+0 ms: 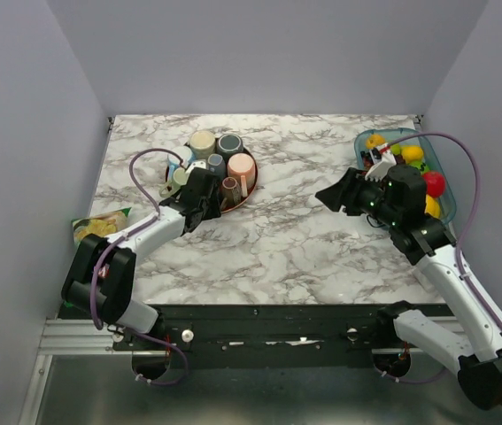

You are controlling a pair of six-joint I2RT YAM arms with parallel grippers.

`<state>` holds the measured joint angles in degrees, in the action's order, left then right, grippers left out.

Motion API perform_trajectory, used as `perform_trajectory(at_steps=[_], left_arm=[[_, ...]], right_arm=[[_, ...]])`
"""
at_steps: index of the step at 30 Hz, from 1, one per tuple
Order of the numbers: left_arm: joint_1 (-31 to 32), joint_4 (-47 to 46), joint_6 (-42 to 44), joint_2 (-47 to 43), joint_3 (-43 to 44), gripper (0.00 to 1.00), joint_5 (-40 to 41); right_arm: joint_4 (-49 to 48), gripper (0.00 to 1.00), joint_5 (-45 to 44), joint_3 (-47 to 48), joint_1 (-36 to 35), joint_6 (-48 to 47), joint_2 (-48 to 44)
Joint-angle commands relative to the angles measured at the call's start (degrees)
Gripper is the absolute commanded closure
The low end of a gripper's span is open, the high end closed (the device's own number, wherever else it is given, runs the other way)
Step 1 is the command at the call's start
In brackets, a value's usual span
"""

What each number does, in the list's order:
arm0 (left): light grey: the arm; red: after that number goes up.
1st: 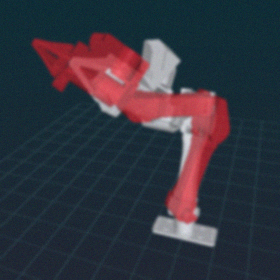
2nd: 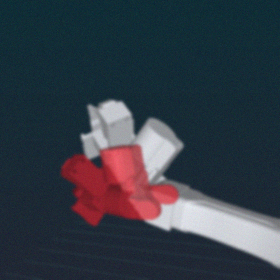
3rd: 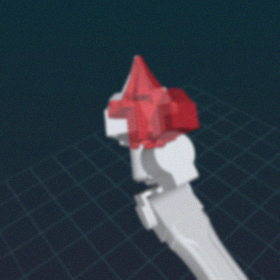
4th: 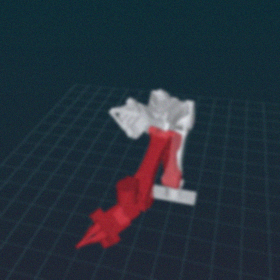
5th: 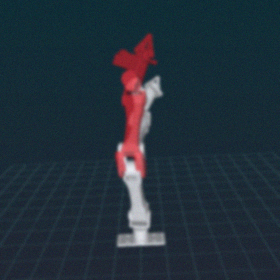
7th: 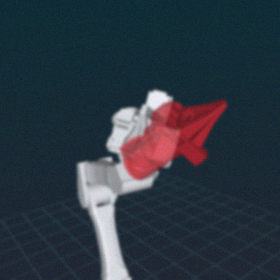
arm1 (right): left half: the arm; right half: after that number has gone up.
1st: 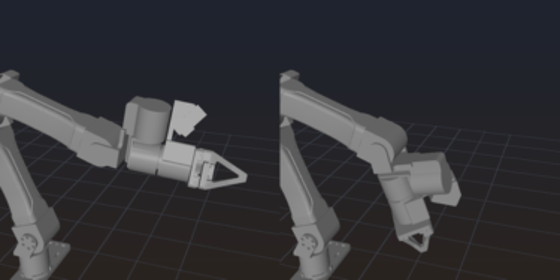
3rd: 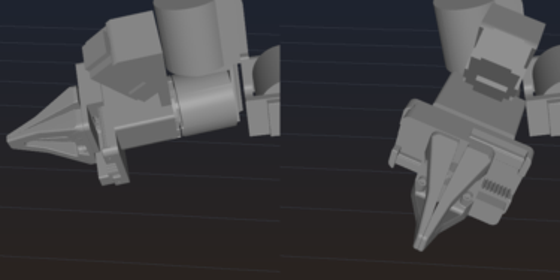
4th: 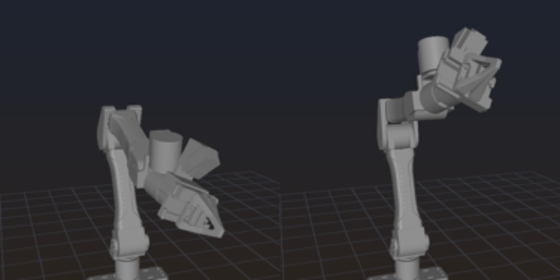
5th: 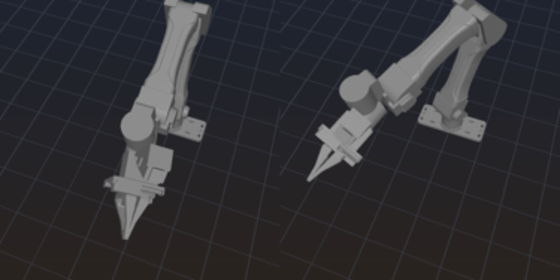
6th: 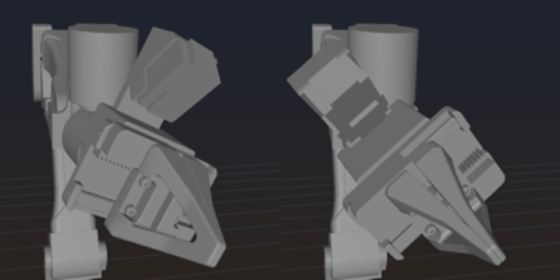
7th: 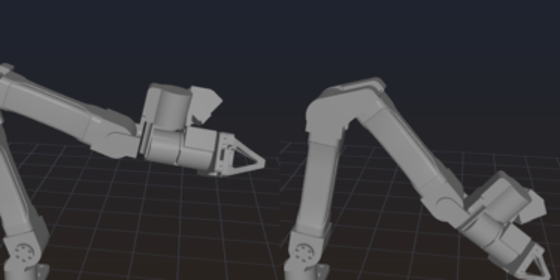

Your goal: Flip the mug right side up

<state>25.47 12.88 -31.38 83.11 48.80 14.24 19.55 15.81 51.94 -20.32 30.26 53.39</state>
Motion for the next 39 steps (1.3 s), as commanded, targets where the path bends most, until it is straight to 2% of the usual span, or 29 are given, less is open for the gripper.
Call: perform_trajectory(at_steps=[1,7,18,23,32,36,37,39], left_arm=[[0.45,-3.82,0.61,3.45,3.67,0.46,5.62],[0.8,-5.94,0.09,6.62,3.94,0.53,7.38],[0.98,-5.5,0.09,9.61,5.26,0.55,10.1],[0.98,-6.56,-0.35,9.96,4.82,0.57,11.16],[1.07,-7.17,-0.44,11.9,5.52,0.72,10.98],[1.07,-6.56,-0.44,12.25,5.43,0.87,11.42],[1.07,-6.38,-0.44,12.16,5.43,0.96,11.6],[1.07,-6.21,-0.62,11.9,5.43,1.0,11.51]], right_arm=[[1.54,0.34,-2.37,0.53,-0.51,1.29,-1.7],[2.77,0.34,-3.15,0.53,-0.51,1.03,-2.32],[2.95,0.34,-3.42,-0.44,-0.6,0.94,-3.2],[3.12,0.39,-3.07,-0.18,-0.51,0.68,-3.46],[4.09,0.39,-4.39,-1.05,-0.51,0.68,-4.69],[4.09,0.39,-4.56,-1.32,-0.6,0.85,-4.78],[4.09,0.39,-4.82,-1.41,-0.51,0.85,-4.96],[4.18,0.39,-5.0,-1.67,-0.6,0.85,-4.96]])
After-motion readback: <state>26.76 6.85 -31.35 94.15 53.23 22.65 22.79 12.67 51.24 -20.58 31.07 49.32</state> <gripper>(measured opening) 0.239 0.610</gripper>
